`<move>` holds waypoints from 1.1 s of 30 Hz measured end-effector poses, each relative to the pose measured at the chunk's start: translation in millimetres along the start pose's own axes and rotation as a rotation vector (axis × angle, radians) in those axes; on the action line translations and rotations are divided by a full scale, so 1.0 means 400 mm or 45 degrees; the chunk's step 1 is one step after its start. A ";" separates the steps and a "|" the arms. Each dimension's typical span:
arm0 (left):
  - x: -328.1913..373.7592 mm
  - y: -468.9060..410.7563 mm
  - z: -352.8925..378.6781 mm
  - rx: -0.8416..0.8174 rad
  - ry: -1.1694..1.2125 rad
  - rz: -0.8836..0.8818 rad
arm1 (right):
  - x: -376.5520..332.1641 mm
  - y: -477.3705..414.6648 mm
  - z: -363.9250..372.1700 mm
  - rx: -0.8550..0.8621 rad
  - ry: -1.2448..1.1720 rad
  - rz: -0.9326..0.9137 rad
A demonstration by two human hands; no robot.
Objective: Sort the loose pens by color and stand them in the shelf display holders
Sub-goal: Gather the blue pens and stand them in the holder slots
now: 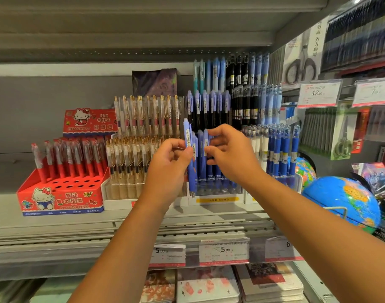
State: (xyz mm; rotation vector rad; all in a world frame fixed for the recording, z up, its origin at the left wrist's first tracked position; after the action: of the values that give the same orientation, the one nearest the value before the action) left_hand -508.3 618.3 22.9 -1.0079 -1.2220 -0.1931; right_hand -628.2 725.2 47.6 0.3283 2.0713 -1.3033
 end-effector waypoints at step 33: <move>0.043 0.040 0.056 -0.186 -0.586 0.416 | -0.033 0.081 -0.065 0.191 -0.336 0.160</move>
State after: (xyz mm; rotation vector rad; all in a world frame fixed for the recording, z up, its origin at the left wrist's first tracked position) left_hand -507.3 650.1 28.6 -1.4145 -1.4453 0.2212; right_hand -611.6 764.8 40.8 0.3279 1.7121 -1.3502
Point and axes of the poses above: each hand's wrist, its own y-axis away from the middle knuckle, its own z-axis out of the palm, x = y × z, the point moved 5 cm from there along -y, towards the middle knuckle, and after that the axes turned 3 degrees about -z, right-handed, at the moved point
